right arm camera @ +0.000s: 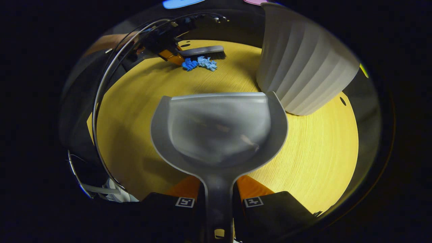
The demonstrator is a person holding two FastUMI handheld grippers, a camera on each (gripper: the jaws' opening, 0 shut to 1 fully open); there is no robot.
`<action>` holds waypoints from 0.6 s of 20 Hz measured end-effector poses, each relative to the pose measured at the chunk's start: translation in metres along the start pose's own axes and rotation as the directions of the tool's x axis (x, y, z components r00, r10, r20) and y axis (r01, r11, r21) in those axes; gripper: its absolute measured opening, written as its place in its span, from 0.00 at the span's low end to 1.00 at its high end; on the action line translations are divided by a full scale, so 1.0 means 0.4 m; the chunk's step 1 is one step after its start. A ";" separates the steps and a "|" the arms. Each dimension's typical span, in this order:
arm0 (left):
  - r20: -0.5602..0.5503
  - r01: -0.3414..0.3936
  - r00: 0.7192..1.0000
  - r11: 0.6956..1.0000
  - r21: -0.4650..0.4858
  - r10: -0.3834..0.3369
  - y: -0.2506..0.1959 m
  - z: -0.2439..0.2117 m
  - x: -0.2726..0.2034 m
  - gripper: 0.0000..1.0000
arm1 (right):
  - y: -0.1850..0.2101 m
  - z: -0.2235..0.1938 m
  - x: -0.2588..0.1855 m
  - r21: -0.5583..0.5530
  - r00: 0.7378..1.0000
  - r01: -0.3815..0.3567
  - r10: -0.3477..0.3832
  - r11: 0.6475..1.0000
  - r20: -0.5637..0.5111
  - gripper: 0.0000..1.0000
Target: Pick up the small broom and dustpan from the desktop, sweep the trash into the dustpan with the broom, and then empty the trash into the garbage bin.
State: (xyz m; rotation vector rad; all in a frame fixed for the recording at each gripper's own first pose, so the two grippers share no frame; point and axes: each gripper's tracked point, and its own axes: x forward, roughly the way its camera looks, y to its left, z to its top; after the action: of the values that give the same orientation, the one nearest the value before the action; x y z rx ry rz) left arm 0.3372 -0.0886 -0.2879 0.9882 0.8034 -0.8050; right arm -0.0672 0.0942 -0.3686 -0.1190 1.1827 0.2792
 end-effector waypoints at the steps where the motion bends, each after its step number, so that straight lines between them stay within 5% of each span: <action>1: -0.003 0.027 1.000 0.999 0.021 -0.027 -0.021 0.009 -0.014 0.30 | 0.004 0.011 -0.008 -0.007 1.000 -0.001 0.001 1.000 0.001 0.38; 7: -0.036 0.144 0.990 0.980 0.135 -0.140 -0.142 0.002 -0.044 0.27 | 0.022 0.079 -0.083 -0.052 1.000 0.000 0.000 0.999 0.006 0.38; 12: -0.075 0.248 0.968 0.958 0.141 -0.240 -0.320 -0.005 -0.110 0.27 | 0.032 0.171 -0.172 -0.055 1.000 -0.009 0.010 0.998 0.016 0.38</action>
State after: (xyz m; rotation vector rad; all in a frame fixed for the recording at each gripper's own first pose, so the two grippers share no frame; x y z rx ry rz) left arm 0.2059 -0.1201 -0.3005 1.0611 0.9375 -1.0660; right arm -0.0335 0.1124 -0.2784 -0.1584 1.1600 0.3206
